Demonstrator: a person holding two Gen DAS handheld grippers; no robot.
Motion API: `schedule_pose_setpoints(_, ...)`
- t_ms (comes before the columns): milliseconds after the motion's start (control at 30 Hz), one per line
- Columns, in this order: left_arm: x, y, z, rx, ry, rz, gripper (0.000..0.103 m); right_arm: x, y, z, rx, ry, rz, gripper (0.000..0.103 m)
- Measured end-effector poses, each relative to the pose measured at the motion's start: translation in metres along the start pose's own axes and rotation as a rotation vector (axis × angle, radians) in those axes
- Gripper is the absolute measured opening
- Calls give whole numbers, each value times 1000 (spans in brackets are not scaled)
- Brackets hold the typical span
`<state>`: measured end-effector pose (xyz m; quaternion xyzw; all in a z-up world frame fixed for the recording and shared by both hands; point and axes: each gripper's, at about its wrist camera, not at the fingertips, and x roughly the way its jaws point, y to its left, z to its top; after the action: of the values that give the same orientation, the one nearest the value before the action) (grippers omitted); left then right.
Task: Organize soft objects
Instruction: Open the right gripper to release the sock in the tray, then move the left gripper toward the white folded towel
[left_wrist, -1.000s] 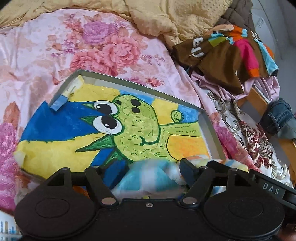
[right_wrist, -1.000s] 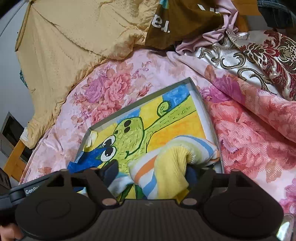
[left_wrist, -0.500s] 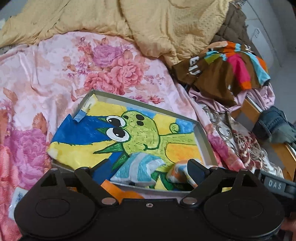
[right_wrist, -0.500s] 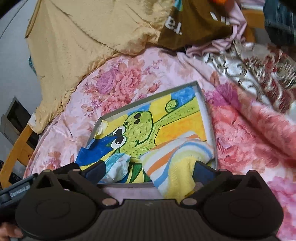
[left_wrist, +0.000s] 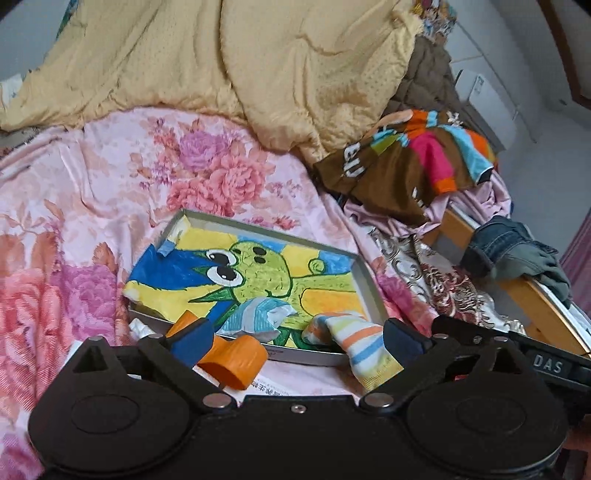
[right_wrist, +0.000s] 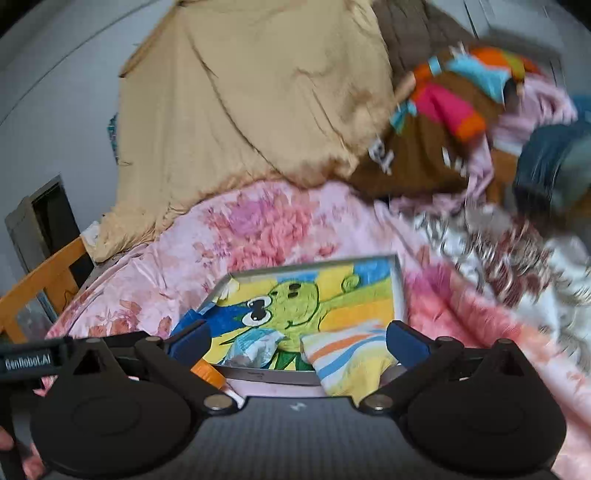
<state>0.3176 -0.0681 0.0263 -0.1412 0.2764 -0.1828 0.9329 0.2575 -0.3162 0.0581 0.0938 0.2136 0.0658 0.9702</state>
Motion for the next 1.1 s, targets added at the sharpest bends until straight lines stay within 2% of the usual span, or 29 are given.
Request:
schedule_pose_setpoints(133, -29, -1, -11, 13, -52, 3, 100, -27, 12, -9, 3, -56, -15, 103)
schedule_pose_setpoints(400, -78, 10, -36, 38, -123, 71, 100, -67, 23, -51, -24, -128, -18, 103)
schedule_pose_setpoints(600, -111, 14, -56, 65, -138, 90, 101, -98, 27, -80, -43, -166, -40, 103)
schedule_pose_setpoints(833, -139, 17, -86, 85, -141, 84, 102, -121, 36, -108, -33, -128, -84, 103)
schedule_pose_setpoints(1100, -144, 23, -122, 161, -108, 69, 102, -133, 53, -138, -76, -46, -115, 103)
